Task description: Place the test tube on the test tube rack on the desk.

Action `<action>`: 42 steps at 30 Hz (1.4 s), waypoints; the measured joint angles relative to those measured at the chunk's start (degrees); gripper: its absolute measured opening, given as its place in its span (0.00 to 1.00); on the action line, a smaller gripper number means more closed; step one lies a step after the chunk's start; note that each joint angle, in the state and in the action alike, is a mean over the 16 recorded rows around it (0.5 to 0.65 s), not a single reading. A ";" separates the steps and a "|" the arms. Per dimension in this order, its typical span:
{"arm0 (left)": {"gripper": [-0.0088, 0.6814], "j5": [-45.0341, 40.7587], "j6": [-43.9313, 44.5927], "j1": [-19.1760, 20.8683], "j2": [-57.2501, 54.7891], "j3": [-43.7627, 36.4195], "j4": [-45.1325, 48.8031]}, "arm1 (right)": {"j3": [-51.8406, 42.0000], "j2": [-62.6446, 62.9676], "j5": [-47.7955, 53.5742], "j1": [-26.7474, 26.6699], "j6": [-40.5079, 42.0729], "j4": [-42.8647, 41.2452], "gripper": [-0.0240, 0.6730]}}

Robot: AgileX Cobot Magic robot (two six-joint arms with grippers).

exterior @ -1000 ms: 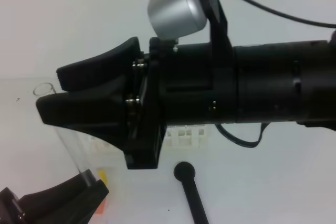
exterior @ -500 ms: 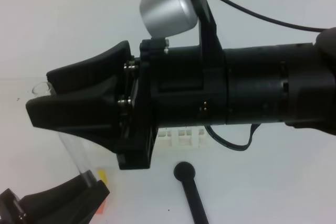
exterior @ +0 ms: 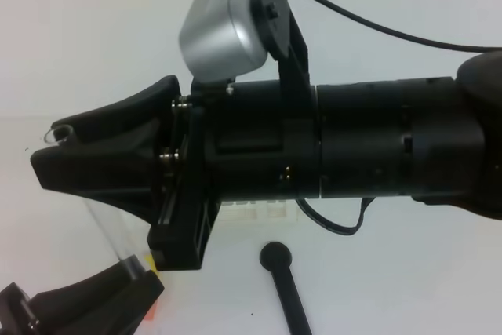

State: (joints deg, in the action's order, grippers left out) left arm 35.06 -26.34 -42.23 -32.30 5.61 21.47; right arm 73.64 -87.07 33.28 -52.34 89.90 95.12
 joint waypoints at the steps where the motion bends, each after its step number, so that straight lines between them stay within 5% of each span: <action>1: 0.01 -0.01 0.00 0.00 0.00 0.00 0.00 | 0.02 -0.11 -0.14 -0.05 0.21 0.03 0.38; 12: 0.05 -1.94 -0.02 0.00 0.00 0.00 -0.01 | 0.39 -1.37 -0.78 -0.18 2.40 -0.02 0.25; 28: 0.44 -9.96 -1.02 0.00 1.93 2.56 0.86 | 0.54 -1.85 -1.02 -0.25 4.95 -0.08 0.22; 32: 0.40 -16.77 -1.20 0.00 4.72 4.59 2.76 | 0.54 -1.67 -3.22 -0.30 6.79 0.20 0.22; 42: 0.11 -37.67 -3.10 0.00 18.30 8.09 6.07 | 0.54 -0.61 -12.97 -0.32 11.91 0.95 0.22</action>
State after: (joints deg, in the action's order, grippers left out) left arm -2.60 -29.44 -42.23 -14.01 13.70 27.55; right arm 74.18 -87.67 20.31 -52.67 101.80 96.07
